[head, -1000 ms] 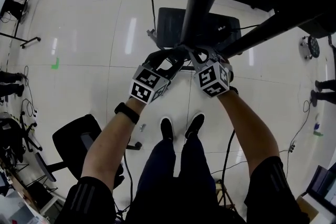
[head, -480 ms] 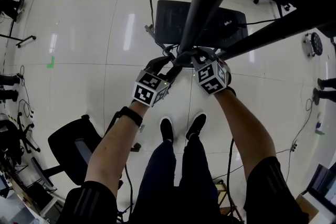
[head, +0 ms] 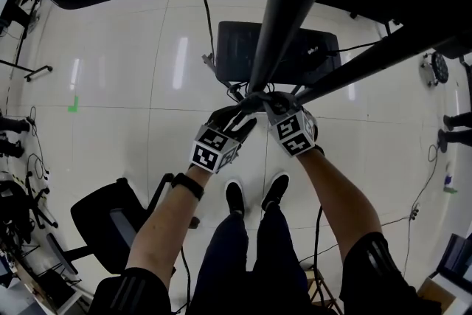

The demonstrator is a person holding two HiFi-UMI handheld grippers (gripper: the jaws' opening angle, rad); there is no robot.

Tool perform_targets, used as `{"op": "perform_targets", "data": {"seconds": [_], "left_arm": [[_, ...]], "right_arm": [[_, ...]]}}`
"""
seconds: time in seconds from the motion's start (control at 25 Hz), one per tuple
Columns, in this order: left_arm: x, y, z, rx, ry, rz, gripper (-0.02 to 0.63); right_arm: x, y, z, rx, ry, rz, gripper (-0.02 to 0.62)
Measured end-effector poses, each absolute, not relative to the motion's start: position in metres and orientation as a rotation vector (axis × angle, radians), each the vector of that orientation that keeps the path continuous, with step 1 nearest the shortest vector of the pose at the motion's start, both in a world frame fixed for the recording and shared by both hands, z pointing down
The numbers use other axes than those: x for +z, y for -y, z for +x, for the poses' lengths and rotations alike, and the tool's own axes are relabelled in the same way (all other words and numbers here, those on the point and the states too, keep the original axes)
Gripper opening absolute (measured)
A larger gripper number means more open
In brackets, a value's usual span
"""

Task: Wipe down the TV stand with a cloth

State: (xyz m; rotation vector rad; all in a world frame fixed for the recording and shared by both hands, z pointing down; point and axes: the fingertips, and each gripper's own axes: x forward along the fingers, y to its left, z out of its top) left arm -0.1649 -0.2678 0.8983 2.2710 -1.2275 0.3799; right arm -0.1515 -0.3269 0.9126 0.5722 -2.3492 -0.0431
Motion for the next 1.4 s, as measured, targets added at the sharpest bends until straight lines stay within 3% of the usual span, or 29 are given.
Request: {"op": "perform_targets", "data": {"seconds": [0.76,1.4], "left_arm": [[0.578,0.187,-0.135,0.126,1.261,2.675,0.23],[0.35,0.175,-0.102,-0.089,1.299,3.049,0.23]], "right_arm": [[0.512,0.256,-0.096,-0.289,2.714,0.933,0.021],[0.272,0.266,-0.012,-0.652,2.747,1.168,0.021]]}}
